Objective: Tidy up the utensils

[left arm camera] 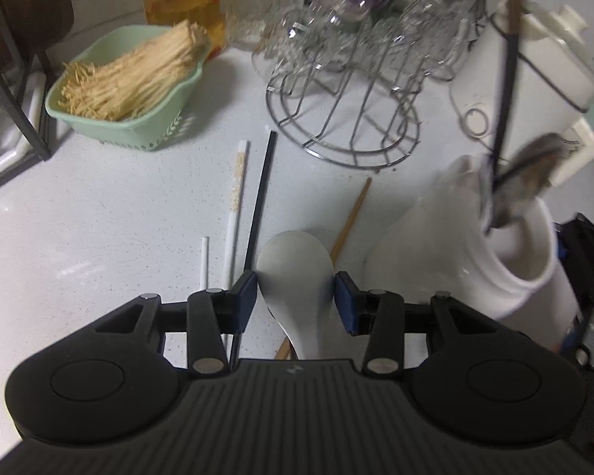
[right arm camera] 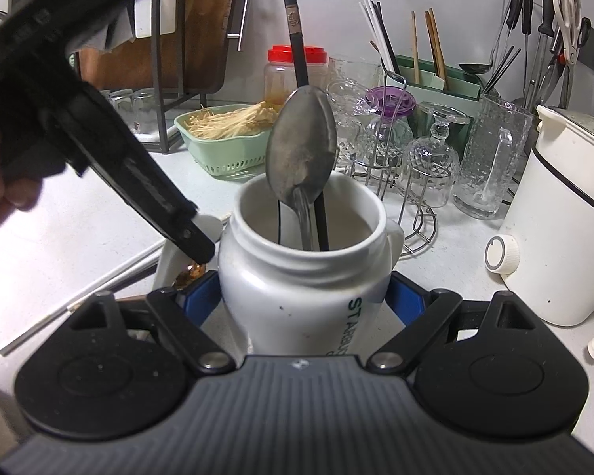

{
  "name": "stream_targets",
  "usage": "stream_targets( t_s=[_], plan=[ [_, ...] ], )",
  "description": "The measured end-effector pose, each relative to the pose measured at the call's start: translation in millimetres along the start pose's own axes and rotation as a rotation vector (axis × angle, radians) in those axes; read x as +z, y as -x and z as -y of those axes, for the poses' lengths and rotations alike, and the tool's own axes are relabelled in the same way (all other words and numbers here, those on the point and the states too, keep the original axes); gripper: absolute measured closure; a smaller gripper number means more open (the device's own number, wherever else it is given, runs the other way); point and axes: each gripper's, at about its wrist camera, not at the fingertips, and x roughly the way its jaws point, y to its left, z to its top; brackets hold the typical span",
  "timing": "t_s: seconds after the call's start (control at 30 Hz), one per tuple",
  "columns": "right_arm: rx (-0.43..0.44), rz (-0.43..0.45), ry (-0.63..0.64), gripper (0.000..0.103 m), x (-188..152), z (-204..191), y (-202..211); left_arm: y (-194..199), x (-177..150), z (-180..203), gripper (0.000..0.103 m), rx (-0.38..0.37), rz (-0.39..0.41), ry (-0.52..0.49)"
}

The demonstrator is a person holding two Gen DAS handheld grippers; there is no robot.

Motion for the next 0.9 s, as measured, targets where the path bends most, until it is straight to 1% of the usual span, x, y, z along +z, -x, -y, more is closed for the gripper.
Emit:
stream_targets(
  t_s=[0.23, 0.4, 0.63, 0.9],
  plan=[
    [0.0, -0.012, 0.005, 0.012, 3, -1, -3, 31, -15, -4, 0.055, -0.033, 0.069, 0.014],
    [-0.008, -0.017, 0.0, 0.012, 3, -2, -2, 45, -20, -3, 0.055, -0.053, 0.101, 0.026],
    [-0.011, -0.018, -0.002, 0.012, 3, -2, -2, 58, -21, 3, 0.056, -0.062, 0.13, 0.004],
    [-0.01, -0.015, -0.001, 0.012, 3, -3, -2, 68, -17, 14, 0.06, -0.067, 0.154, -0.039]
  ],
)
